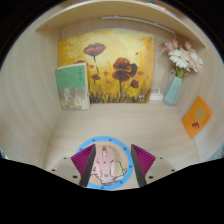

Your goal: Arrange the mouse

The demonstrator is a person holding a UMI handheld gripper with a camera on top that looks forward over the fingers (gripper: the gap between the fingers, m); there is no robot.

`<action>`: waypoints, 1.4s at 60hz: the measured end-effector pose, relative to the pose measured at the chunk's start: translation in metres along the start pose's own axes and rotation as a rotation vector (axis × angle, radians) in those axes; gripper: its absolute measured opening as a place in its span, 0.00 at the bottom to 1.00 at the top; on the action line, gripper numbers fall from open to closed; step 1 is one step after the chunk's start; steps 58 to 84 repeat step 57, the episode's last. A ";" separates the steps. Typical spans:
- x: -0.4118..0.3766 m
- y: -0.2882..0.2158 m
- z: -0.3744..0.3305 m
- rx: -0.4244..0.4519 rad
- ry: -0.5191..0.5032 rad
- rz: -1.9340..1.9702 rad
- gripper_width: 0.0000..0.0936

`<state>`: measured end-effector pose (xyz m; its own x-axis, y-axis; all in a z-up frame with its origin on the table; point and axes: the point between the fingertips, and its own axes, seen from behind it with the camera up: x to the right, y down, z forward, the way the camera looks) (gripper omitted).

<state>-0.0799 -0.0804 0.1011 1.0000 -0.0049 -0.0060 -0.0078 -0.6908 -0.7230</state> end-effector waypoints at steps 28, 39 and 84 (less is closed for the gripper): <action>0.088 -0.086 -0.123 0.164 0.024 0.024 0.73; 0.119 -0.087 -0.140 0.190 0.039 0.012 0.73; 0.142 -0.068 -0.143 0.176 0.031 0.014 0.73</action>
